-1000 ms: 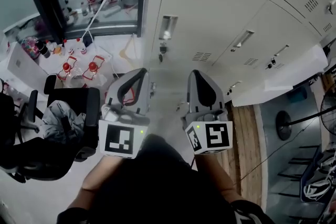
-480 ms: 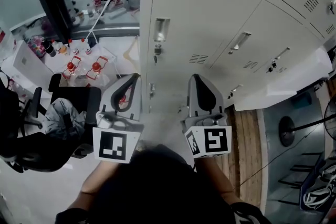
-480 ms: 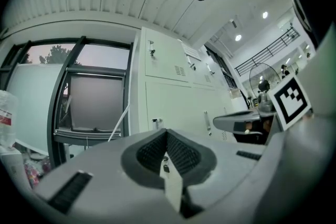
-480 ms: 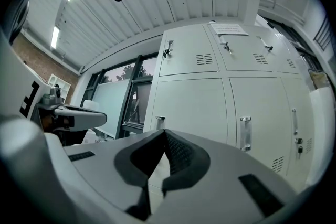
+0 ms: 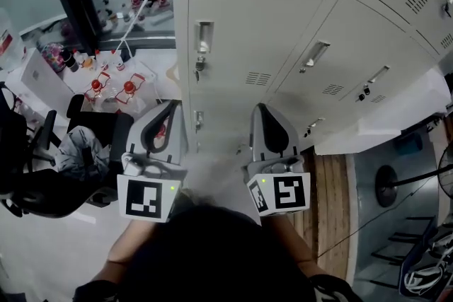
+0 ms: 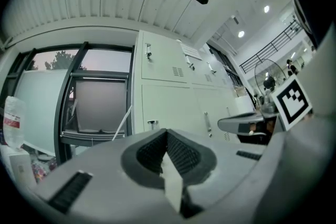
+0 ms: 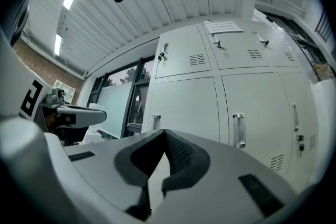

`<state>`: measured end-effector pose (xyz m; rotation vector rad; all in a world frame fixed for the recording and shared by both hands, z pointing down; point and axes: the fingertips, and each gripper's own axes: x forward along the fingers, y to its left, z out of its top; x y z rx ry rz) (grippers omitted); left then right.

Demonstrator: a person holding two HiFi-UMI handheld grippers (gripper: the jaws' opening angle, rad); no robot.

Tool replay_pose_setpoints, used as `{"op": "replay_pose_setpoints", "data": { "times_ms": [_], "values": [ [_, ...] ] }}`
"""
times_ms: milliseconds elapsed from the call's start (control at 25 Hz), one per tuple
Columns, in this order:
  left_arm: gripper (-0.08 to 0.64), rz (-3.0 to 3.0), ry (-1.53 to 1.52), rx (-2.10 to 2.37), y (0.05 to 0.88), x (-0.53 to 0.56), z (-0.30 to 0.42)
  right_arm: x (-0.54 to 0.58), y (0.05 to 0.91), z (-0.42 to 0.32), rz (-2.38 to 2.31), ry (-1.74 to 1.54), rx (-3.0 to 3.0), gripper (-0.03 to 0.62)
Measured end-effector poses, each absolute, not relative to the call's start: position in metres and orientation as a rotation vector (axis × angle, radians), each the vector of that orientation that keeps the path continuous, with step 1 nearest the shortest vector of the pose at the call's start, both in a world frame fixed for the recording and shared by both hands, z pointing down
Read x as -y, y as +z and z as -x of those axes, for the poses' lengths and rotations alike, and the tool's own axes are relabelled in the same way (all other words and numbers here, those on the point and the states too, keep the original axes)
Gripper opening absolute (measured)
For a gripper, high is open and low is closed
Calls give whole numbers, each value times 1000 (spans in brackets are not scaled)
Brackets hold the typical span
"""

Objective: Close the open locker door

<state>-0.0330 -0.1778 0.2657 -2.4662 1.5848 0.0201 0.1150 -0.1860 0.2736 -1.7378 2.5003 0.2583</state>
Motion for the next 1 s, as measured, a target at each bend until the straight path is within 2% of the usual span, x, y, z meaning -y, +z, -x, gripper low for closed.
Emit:
{"op": "replay_pose_setpoints", "data": {
  "times_ms": [440,1000],
  "values": [
    [-2,2462,-41,-1579,277,173,9,185,287,-135,1724,221,-2501,17],
    [-2,2420,-58,-1566,277,189,13,191,298,-139,1716,166,-2495,17]
  ]
}}
